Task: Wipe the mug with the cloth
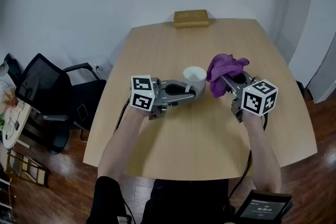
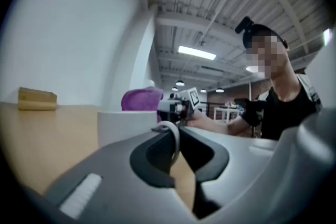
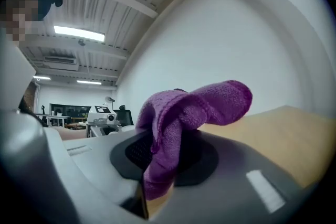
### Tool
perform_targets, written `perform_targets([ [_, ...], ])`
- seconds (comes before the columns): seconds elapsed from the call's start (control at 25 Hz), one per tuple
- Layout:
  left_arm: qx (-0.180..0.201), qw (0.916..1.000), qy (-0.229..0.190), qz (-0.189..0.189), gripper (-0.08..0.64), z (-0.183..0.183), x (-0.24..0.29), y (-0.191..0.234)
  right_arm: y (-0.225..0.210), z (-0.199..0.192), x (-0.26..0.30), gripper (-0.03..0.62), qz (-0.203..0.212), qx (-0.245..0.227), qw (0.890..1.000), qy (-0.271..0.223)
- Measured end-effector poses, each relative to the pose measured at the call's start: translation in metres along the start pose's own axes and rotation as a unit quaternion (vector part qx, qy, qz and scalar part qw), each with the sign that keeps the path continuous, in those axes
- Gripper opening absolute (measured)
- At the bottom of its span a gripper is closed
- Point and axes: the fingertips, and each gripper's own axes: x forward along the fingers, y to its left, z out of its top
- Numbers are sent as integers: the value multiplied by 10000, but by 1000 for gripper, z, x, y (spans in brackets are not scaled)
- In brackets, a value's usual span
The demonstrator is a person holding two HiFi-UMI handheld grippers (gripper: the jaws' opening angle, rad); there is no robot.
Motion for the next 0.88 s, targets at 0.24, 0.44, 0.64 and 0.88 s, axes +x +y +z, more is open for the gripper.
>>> perform_targets([
  [0.24, 179, 9923, 1172, -370, 44, -44, -3, 23, -4, -6, 4, 74, -100, 10, 9999, 31],
  [0.44, 476, 9888, 1385, -287, 52, -53, -7, 29, -3, -8, 3, 74, -87, 36, 9999, 82],
  [0.64, 648, 9768, 2009, 355, 161, -72, -28, 47, -1, -9, 4, 74, 6, 40, 9999, 126],
  [0.88, 661, 9687, 1734, 1650, 188, -64, -21, 45, -4, -14, 6, 74, -69, 47, 9997, 240],
])
